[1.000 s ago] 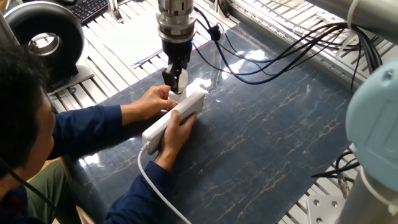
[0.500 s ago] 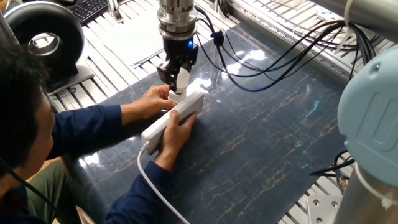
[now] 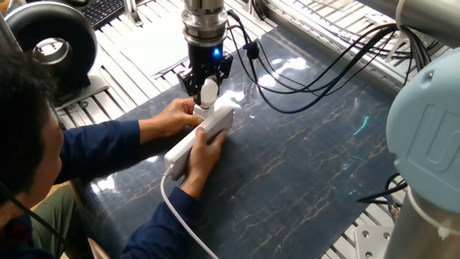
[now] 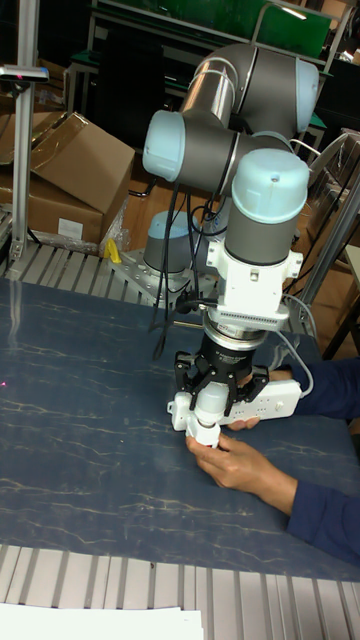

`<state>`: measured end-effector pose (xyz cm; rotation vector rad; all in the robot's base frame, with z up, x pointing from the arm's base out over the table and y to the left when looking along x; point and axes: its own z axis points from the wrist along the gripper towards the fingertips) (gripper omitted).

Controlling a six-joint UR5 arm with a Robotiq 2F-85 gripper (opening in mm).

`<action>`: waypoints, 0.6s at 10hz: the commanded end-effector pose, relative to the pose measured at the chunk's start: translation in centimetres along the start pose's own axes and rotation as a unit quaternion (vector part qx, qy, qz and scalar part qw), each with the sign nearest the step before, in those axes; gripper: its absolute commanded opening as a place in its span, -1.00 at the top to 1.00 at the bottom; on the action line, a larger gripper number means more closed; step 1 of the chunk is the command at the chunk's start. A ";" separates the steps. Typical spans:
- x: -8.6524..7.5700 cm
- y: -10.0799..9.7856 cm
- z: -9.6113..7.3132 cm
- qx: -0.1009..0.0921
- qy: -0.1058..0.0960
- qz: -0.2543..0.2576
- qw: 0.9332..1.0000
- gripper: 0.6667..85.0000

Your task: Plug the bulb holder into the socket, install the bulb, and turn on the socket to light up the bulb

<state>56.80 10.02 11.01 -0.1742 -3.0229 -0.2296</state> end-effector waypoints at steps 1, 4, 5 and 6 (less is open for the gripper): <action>-0.5 -0.5 -0.1 0.005 -0.001 0.031 0.999 0.99; -0.9 -1.0 -0.9 0.013 0.013 0.028 0.999 0.99; -1.3 -1.1 -0.9 0.015 0.013 0.028 0.999 0.99; -1.5 -0.9 -1.1 0.013 0.016 0.014 1.000 0.89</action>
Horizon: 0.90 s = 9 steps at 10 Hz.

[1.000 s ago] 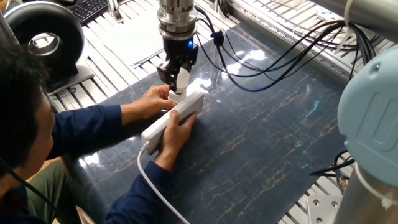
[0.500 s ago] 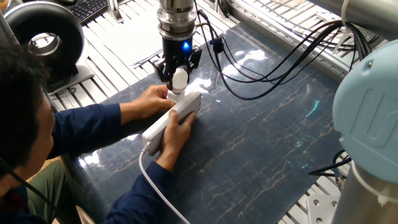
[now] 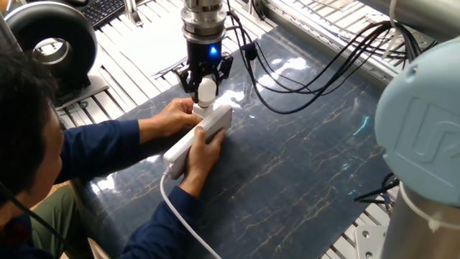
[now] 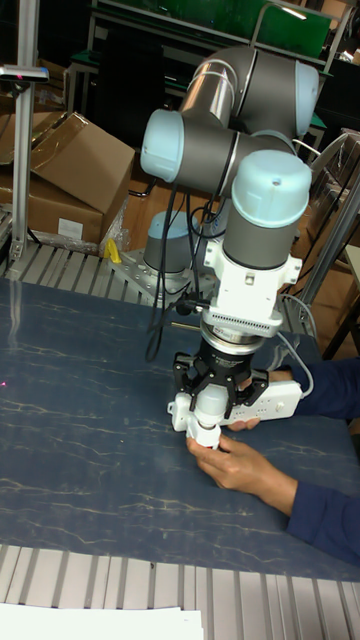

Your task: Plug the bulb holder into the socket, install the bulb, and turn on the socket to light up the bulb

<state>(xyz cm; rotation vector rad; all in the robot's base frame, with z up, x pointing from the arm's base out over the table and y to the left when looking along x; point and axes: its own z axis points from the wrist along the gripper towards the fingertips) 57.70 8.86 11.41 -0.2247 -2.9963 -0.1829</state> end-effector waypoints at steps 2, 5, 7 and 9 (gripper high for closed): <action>-0.8 1.0 -1.2 -0.027 0.002 -0.064 0.998 -0.42; -1.5 0.8 -1.5 -0.009 0.006 -0.096 0.995 -0.65; -2.4 -0.3 -1.6 0.011 -0.009 -0.148 0.989 -0.72; -2.6 0.2 -1.9 0.007 -0.021 -0.188 0.982 -0.72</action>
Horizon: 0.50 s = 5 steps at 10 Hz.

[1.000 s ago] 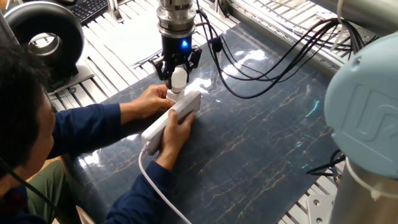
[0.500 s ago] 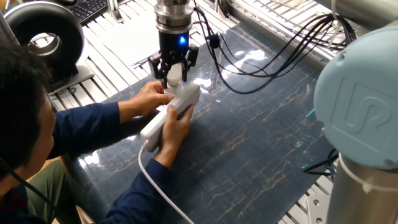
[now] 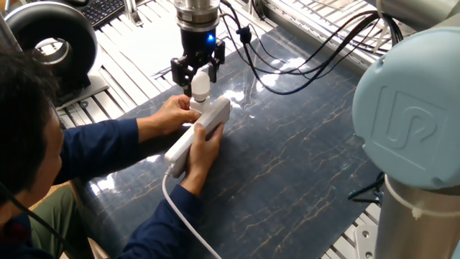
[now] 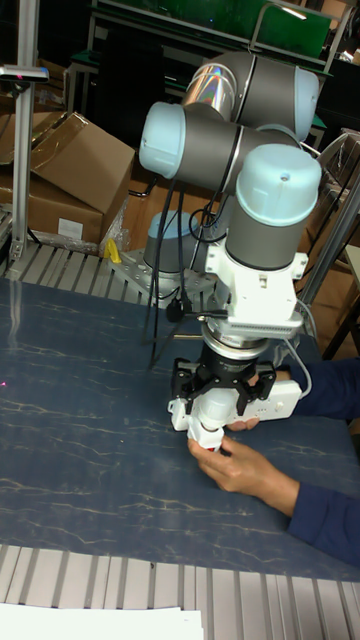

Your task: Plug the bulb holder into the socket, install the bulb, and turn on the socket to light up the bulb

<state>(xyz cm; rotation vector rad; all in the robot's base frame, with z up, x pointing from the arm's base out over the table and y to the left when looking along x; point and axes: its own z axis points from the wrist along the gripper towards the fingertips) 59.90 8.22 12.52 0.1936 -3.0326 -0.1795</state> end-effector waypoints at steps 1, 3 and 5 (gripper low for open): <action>-0.5 1.7 -0.6 -0.022 -0.014 -0.053 0.998 -0.72; 0.1 3.6 -0.8 -0.047 -0.006 -0.062 0.997 -0.72; -1.1 1.5 -0.6 0.007 -0.033 -0.179 0.983 -0.68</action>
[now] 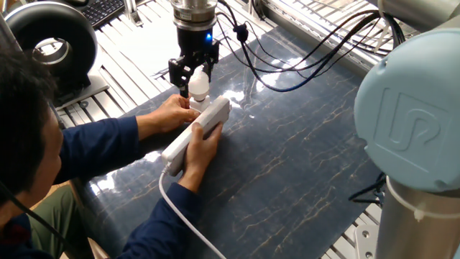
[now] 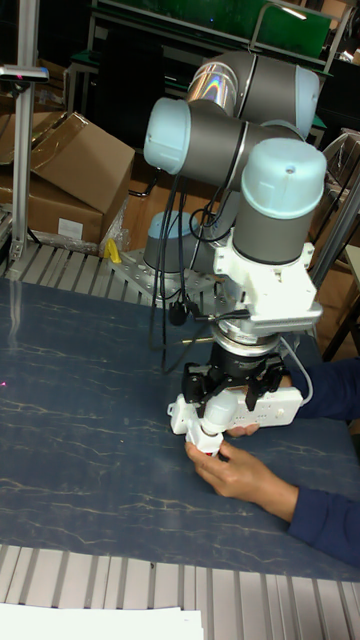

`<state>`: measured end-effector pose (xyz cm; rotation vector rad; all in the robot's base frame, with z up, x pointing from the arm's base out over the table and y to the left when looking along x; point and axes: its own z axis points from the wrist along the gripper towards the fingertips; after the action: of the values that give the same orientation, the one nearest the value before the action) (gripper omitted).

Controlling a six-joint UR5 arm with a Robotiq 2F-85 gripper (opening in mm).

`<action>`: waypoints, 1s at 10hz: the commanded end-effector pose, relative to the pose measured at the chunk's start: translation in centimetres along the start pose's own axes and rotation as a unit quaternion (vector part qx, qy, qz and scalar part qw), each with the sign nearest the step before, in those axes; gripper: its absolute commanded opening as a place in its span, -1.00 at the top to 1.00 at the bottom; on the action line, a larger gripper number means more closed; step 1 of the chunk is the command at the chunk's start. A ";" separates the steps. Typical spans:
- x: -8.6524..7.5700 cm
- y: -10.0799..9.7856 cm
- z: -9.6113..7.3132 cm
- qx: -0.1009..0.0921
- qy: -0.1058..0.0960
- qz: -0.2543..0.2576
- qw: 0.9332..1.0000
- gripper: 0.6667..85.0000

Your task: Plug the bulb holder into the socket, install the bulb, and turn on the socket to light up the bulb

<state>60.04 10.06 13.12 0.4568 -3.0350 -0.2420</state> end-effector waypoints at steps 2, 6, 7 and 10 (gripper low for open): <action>-2.8 -2.2 -0.6 0.066 -0.052 -0.229 0.970 -0.68; -2.5 0.2 -0.6 0.046 -0.063 -0.267 0.961 -0.69; -2.3 0.7 -0.4 0.040 -0.066 -0.275 0.958 -0.69; -2.3 0.2 0.1 0.053 -0.069 -0.383 0.919 -0.69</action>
<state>62.11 10.74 13.09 1.4420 -2.9232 -0.1460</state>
